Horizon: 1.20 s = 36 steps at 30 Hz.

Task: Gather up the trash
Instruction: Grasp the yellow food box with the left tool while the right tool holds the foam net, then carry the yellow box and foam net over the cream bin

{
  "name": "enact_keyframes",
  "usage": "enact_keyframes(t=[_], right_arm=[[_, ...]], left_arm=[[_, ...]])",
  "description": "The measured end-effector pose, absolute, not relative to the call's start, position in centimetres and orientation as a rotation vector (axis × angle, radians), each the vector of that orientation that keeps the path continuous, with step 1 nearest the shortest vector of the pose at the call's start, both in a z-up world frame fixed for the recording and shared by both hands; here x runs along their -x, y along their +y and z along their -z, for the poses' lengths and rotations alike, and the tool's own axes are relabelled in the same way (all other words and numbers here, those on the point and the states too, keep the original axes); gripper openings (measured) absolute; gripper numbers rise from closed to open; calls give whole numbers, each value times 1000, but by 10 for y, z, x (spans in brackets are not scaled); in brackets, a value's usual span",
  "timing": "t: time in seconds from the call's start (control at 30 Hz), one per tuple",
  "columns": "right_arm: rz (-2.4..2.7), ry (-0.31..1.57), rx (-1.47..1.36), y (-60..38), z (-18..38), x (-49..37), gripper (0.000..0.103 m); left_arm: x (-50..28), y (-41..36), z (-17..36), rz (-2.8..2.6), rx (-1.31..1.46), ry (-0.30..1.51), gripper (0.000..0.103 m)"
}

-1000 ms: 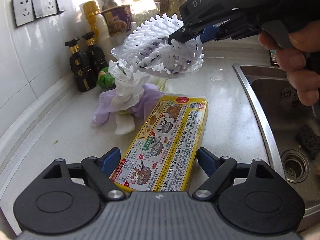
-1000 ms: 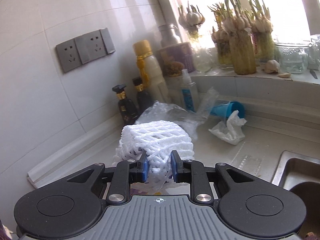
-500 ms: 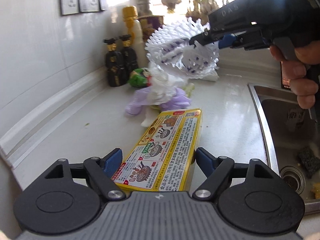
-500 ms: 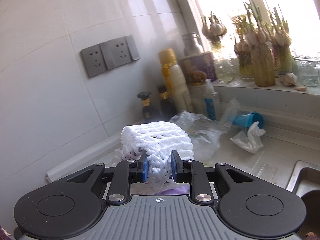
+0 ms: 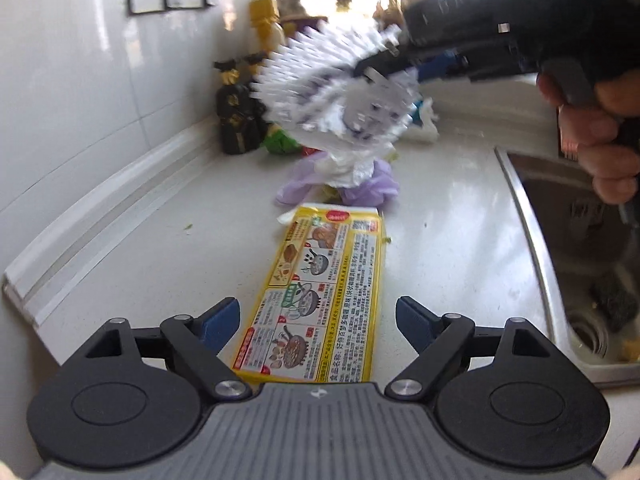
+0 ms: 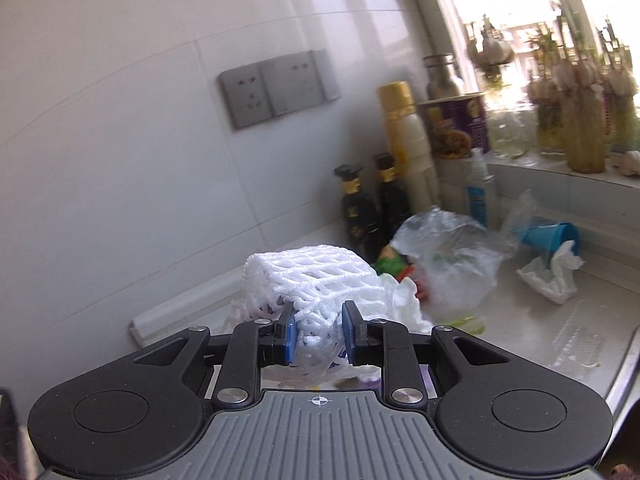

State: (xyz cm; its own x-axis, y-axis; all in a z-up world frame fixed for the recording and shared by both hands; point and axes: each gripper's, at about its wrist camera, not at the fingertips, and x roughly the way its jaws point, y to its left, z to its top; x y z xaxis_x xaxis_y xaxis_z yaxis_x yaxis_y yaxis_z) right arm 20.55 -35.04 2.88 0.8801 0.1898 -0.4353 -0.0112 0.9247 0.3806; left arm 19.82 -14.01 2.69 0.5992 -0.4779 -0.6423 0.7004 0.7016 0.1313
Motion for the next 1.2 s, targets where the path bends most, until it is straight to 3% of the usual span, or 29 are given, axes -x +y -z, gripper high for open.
enact_keyframes(t=[0.17,0.3,0.5,1.2], right_arm=[[-189,501,-365,-340,-28,-207,23],[-213,521,-341,-332,-25,-210,23],[-218,542,-312,-324,-23,-213,23],[-289,527,-196,-271,-39,-209,23]], left_arm=[[-217,-162,-15,693,-474,704,85],[-225,-162,-16,686,-423,736,80],[-217,-156,-15,634,-430,716,76],[-194,-51,-47,419,-283,654,75]])
